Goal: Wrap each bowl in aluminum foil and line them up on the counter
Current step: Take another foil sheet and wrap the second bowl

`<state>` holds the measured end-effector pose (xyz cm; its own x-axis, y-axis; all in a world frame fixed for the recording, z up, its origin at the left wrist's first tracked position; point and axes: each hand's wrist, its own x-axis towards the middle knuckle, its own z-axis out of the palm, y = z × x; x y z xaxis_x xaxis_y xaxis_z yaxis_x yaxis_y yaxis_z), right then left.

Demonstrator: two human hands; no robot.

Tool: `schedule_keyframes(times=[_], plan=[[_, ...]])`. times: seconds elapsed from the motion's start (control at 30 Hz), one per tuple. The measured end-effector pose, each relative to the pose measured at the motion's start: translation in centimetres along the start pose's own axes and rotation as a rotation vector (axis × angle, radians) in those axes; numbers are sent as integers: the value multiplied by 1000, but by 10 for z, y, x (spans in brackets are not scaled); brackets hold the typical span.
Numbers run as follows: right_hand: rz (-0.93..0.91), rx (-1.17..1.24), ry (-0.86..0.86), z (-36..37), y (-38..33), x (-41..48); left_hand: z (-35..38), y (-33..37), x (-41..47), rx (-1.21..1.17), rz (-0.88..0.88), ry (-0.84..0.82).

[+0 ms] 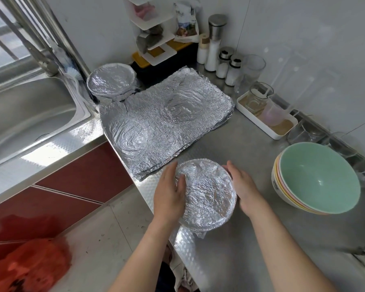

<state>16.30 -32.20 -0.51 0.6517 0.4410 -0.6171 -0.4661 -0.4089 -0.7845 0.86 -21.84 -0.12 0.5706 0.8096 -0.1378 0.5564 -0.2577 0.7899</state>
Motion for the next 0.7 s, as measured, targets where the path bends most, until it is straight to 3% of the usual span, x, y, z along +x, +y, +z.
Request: schedule_keyframes(times=[0.2, 0.6, 0.7], plan=[[13, 22, -99, 1, -8, 2, 3, -1, 0, -51, -21, 8], [-79, -144, -90, 3, -9, 0, 7, -3, -1, -88, -61, -1], [-167, -159, -125, -1, -14, -1, 2, -1, 0, 76, 49, 27]])
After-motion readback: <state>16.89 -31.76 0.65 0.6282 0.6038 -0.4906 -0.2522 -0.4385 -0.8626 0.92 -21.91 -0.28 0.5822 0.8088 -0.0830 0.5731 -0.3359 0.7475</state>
